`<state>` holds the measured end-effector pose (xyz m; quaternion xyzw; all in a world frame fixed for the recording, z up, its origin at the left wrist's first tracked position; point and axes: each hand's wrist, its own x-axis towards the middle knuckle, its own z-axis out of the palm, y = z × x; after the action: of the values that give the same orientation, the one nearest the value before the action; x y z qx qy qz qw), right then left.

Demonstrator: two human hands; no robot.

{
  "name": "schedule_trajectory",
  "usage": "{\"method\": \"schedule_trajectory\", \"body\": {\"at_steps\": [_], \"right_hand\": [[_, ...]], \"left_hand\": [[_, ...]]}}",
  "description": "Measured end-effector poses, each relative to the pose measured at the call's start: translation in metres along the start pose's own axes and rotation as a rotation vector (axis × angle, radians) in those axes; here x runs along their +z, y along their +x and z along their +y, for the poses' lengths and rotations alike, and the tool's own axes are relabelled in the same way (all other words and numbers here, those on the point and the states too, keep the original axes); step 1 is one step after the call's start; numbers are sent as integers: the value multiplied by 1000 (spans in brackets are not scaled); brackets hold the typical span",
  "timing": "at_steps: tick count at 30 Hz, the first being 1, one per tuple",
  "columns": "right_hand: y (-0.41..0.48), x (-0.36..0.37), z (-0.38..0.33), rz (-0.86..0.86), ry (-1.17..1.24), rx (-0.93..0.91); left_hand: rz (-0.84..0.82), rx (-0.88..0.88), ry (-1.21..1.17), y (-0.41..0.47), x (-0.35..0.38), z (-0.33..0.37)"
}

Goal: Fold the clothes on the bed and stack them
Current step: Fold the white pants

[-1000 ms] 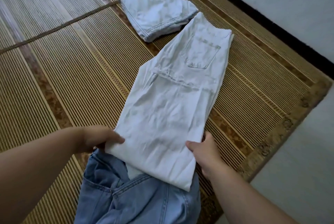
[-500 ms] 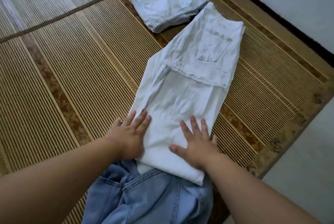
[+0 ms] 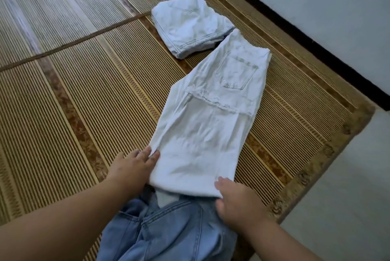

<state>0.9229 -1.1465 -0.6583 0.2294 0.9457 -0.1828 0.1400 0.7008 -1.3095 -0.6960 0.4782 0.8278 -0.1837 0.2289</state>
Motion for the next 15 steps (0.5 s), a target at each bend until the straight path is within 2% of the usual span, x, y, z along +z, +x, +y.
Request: {"method": "schedule_trajectory", "body": {"at_steps": [2, 5, 6, 8, 11, 13, 15], "right_hand": [[-1, -25, 5, 28, 148, 25], [1, -71, 20, 51, 218, 16], [0, -89, 26, 50, 241, 40], [-5, -128, 39, 43, 335, 103], [-21, -181, 54, -11, 526, 151], [-31, -211, 61, -68, 624, 173], [-35, -235, 68, -110, 673, 206]], "left_hand": [[62, -2, -42, -3, -9, -5], [169, 90, -141, -10, -27, -12], [208, 153, -224, -14, -35, -12], [327, 260, -544, -23, -55, -6], [268, 254, -1057, -45, -93, 8], [241, 304, -1176, -57, -115, 22], [281, 353, -1229, -64, -133, 36]]}}
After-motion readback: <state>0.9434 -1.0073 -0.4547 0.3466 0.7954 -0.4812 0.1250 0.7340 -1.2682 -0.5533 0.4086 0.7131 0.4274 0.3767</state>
